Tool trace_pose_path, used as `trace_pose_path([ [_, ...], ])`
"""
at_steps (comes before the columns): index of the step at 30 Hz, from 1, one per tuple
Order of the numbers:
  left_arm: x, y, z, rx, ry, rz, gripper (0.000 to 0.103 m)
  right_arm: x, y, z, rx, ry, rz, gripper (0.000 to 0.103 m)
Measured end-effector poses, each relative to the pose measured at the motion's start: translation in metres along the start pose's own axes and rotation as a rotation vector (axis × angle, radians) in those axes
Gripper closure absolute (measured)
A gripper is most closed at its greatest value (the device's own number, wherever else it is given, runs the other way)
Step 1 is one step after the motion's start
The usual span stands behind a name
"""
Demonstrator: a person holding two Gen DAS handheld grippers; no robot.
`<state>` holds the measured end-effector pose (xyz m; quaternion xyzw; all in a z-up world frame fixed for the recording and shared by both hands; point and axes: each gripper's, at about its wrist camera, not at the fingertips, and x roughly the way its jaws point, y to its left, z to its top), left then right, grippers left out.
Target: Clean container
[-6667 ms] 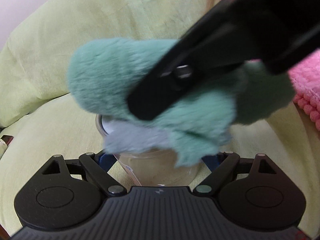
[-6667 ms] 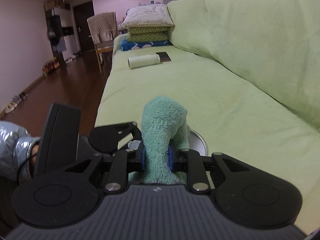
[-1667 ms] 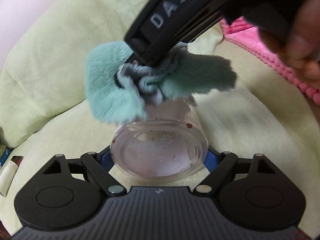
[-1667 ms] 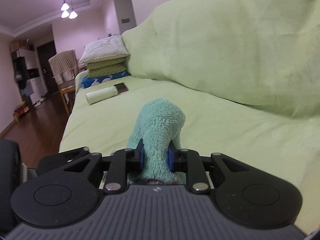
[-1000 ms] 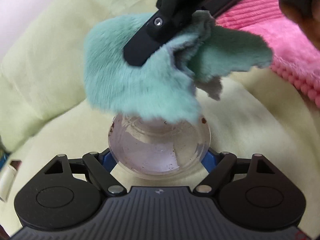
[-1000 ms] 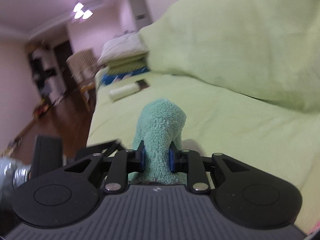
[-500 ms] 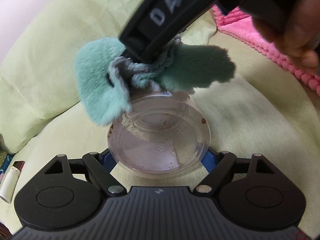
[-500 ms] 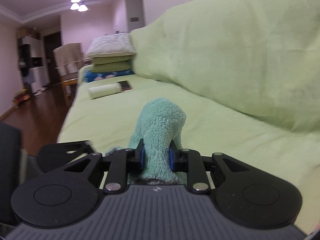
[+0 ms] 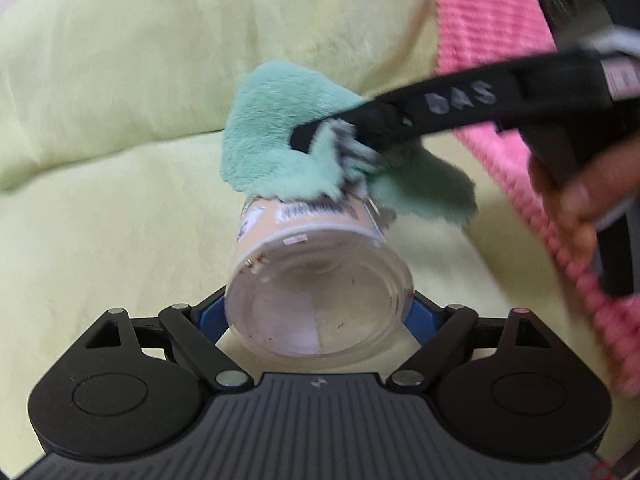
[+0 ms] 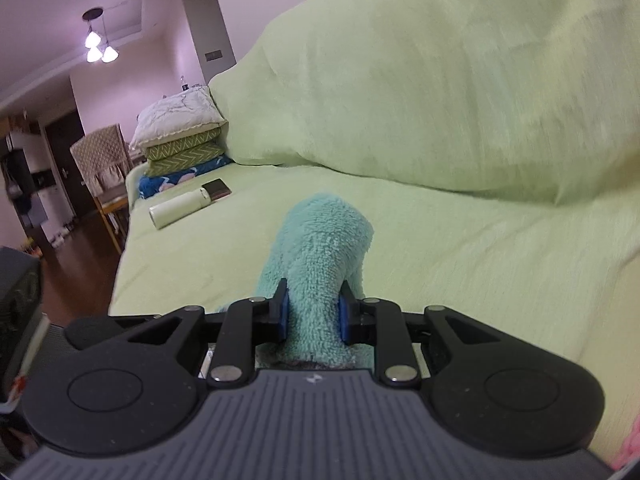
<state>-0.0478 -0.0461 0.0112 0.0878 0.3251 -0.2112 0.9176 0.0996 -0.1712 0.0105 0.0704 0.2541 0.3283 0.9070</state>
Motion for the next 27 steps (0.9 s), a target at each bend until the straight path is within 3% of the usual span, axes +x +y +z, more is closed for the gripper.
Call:
trace_pose_path([
  [2, 0.001, -0.002, 0.001, 0.025, 0.004, 0.024, 0.016, -0.007, 0.003, 0.001, -0.003, 0.017, 0.018, 0.083],
  [5, -0.006, -0.020, -0.004, 0.226, -0.009, 0.170, 0.016, -0.014, 0.018, 0.002, -0.066, 0.041, 0.110, 0.083],
  [7, -0.004, -0.028, -0.009, 0.314, -0.016, 0.226, 0.017, -0.014, 0.028, 0.001, -0.108, 0.064, 0.178, 0.083],
  [9, -0.003, -0.030, -0.011, 0.334, -0.019, 0.238, 0.016, -0.010, 0.039, -0.003, -0.149, 0.084, 0.226, 0.083],
  [12, -0.001, -0.030, -0.012, 0.344, -0.018, 0.245, 0.017, -0.008, 0.044, -0.005, -0.187, 0.073, 0.226, 0.084],
  [16, 0.002, -0.029, -0.012, 0.346, -0.021, 0.248, 0.017, -0.006, 0.046, -0.009, -0.231, 0.034, 0.181, 0.085],
  [21, 0.005, -0.032, -0.013, 0.377, -0.030, 0.264, 0.017, 0.001, 0.044, -0.008, -0.267, -0.015, 0.064, 0.085],
  [27, 0.007, -0.026, -0.010, 0.360, -0.042, 0.253, 0.017, 0.002, 0.025, -0.007, -0.167, -0.052, -0.028, 0.085],
])
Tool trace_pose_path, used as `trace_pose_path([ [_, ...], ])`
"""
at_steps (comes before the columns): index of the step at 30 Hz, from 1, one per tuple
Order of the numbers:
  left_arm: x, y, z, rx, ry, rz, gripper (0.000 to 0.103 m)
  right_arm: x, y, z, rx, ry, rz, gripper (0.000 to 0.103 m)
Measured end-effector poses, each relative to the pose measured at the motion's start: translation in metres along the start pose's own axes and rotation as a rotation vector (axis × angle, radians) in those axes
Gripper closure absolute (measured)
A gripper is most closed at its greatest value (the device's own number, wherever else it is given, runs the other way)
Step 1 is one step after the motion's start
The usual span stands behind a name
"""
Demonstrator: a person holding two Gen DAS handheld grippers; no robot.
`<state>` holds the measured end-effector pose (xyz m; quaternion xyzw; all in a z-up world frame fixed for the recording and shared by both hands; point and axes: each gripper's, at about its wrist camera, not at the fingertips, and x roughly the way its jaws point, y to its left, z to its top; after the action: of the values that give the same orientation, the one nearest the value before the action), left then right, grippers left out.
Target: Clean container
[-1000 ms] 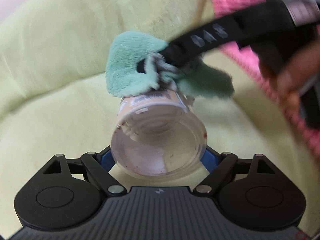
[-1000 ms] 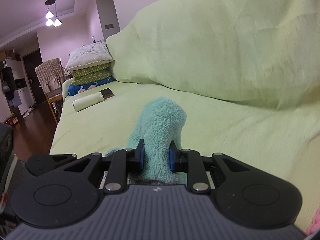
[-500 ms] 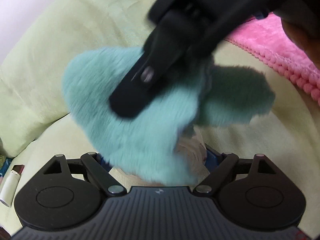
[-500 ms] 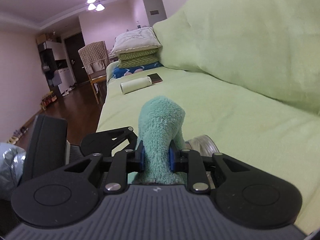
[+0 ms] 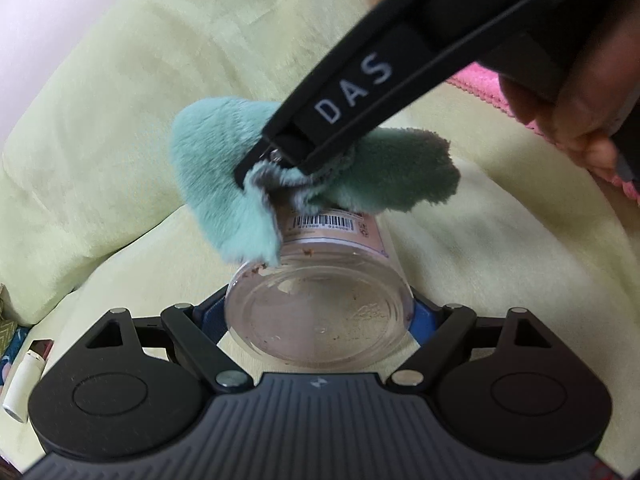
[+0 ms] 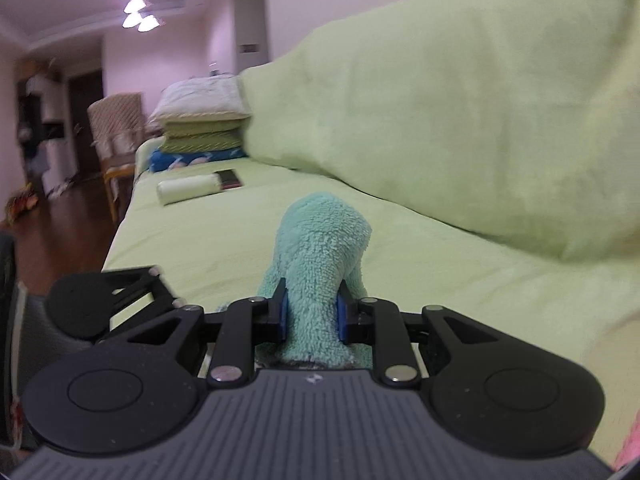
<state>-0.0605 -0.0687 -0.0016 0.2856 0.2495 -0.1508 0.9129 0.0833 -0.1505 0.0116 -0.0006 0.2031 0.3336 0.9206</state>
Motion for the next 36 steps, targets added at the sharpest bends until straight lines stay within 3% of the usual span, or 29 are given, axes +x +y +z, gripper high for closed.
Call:
trace_pose_path([
  [4, 0.002, 0.013, 0.000, -0.072, 0.001, -0.048, 0.017, 0.001, -0.022, -0.002, 0.166, 0.009, 0.012, 0.085],
  [8, 0.006, 0.042, 0.001, -0.264, 0.010, -0.177, 0.016, 0.001, -0.025, -0.003, 0.174, 0.023, 0.016, 0.084],
  [10, 0.008, 0.051, 0.000, -0.311, 0.017, -0.211, 0.017, -0.001, -0.024, -0.001, 0.168, 0.037, 0.022, 0.083],
  [12, 0.008, 0.047, 0.001, -0.260, 0.016, -0.180, 0.016, -0.005, -0.021, 0.002, 0.139, 0.053, 0.029, 0.083],
  [16, 0.005, 0.016, -0.001, 0.014, -0.005, 0.007, 0.016, -0.015, -0.009, 0.007, 0.067, 0.065, 0.103, 0.083],
  [21, 0.010, 0.013, -0.002, 0.069, 0.003, 0.052, 0.016, -0.012, 0.017, 0.004, -0.068, 0.115, 0.224, 0.083],
  [25, 0.026, 0.003, 0.005, 0.070, 0.001, 0.058, 0.017, -0.009, 0.017, 0.003, -0.061, 0.103, 0.246, 0.083],
  [28, 0.029, 0.000, 0.004, 0.098, -0.009, 0.069, 0.017, -0.004, 0.012, 0.001, -0.047, 0.072, 0.222, 0.085],
  [32, 0.034, -0.002, 0.006, 0.116, -0.020, 0.075, 0.017, 0.004, 0.007, 0.001, -0.056, 0.037, 0.085, 0.085],
  [36, 0.039, 0.000, 0.011, 0.099, -0.029, 0.067, 0.017, 0.006, -0.001, -0.001, -0.035, 0.021, 0.010, 0.085],
])
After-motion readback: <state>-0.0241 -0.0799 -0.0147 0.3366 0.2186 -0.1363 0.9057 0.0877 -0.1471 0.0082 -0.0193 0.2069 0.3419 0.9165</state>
